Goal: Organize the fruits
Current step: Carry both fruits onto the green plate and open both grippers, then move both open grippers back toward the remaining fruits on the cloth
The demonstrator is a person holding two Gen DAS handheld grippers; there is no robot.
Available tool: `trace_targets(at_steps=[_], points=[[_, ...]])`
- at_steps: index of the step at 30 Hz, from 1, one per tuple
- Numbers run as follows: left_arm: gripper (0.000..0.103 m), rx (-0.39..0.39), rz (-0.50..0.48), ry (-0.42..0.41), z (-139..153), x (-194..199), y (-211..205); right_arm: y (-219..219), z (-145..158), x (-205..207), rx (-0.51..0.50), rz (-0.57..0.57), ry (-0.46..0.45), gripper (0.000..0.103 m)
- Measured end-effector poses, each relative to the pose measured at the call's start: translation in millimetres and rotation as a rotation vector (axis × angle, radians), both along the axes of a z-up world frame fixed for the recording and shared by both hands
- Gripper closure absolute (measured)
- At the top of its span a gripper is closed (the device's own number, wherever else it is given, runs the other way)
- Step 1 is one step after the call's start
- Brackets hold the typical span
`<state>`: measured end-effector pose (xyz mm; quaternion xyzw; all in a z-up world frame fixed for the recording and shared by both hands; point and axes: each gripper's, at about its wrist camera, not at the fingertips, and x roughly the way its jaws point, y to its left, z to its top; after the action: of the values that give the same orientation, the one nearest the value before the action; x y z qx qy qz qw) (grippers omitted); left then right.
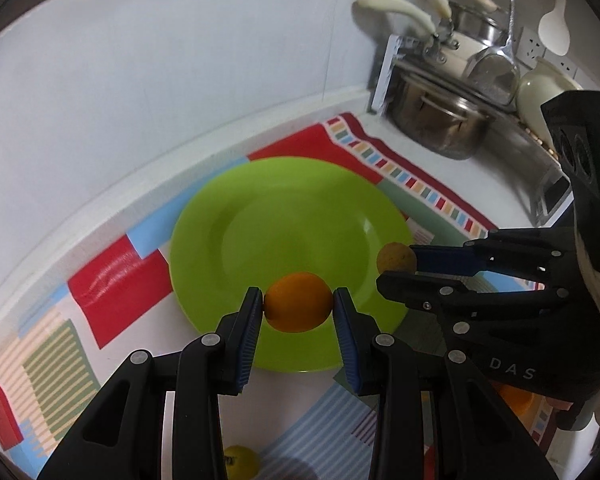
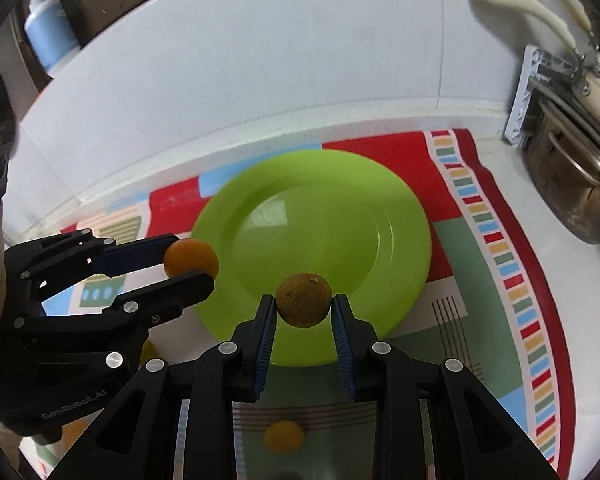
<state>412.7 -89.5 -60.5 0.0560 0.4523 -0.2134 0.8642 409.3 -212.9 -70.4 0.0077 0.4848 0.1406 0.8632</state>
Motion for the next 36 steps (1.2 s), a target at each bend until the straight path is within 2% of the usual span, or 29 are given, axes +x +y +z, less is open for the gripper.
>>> trace_targets(at_steps=[5,6,9,11,14,19,25,27,31,33,36], points=[[0.067,-0.004,-0.003,0.019,-8,6,-2,1,-7,7,-0.004,0.005,0.016,0.073],[0.064,-0.004,-0.002,0.016,-8,6,-2,1,-8,8,-0.002,0.004,0.017,0.073],[0.059,0.001,0.01,0.001,-4,4,1,0,-8,9,0.001,-0.004,0.018,0.072],[0.059,0.009,0.021,-0.007,-1,0,3,-2,-7,7,-0.004,-0.016,0.011,0.068],[0.057,0.017,0.038,-0.036,8,-13,9,-5,-2,-1,-0.001,-0.029,-0.006,0.068],[0.054,0.023,0.085,-0.092,25,-42,17,-2,15,-28,-0.009,-0.042,-0.072,0.068],[0.044,0.002,0.121,-0.17,52,-86,25,3,43,-73,-0.012,-0.054,-0.169,0.068],[0.039,-0.008,0.137,-0.19,60,-98,29,3,51,-86,-0.002,-0.059,-0.195,0.062],[0.033,-0.038,0.152,-0.222,73,-125,35,4,65,-113,0.003,-0.068,-0.241,0.061],[0.03,-0.04,0.155,-0.233,78,-136,37,6,71,-125,0.002,-0.069,-0.261,0.053],[0.026,-0.05,0.162,-0.246,84,-150,39,8,77,-143,0.004,-0.067,-0.283,0.05]])
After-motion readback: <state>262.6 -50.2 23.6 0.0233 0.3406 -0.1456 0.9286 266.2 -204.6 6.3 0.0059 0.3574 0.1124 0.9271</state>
